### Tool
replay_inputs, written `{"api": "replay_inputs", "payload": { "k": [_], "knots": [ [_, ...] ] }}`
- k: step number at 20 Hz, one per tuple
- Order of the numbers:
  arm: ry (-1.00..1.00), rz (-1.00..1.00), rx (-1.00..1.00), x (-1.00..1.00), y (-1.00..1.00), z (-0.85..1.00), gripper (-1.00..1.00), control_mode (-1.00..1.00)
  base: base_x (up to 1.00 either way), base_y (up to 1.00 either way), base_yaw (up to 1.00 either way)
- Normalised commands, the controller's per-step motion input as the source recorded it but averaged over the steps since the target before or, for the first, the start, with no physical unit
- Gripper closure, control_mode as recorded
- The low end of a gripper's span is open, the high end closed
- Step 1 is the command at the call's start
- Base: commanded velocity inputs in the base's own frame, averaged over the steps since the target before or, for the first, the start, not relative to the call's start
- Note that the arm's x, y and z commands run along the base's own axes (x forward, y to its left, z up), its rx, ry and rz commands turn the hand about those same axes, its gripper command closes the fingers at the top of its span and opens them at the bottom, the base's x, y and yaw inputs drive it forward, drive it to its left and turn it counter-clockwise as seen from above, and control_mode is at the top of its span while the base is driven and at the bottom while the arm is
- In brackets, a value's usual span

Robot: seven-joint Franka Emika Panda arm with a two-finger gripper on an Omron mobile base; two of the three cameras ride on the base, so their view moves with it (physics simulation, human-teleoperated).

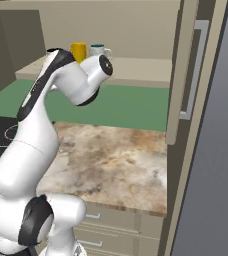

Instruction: Pick the mug on the counter and place it in the cabinet with the handle facing the right, like the mugs already inside.

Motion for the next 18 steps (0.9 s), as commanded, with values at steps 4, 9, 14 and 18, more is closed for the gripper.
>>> {"api": "replay_inputs", "payload": {
  "k": [4, 9, 14, 18],
  "knots": [
    [0.04, -0.12, 0.00, -0.97, 0.16, -0.85, -1.00, -1.00, 0.00, 0.00, 0.00],
    [-0.02, -0.03, 0.00, -0.43, 0.01, -1.00, -1.00, -1.00, 0.00, 0.00, 0.00],
    [0.00, -0.01, 0.00, -0.31, -0.01, -1.00, -1.00, -1.00, 0.00, 0.00, 0.00],
    [0.00, -0.03, 0.00, -0.32, -0.05, -1.00, -1.00, -1.00, 0.00, 0.00, 0.00]
  ]
}}
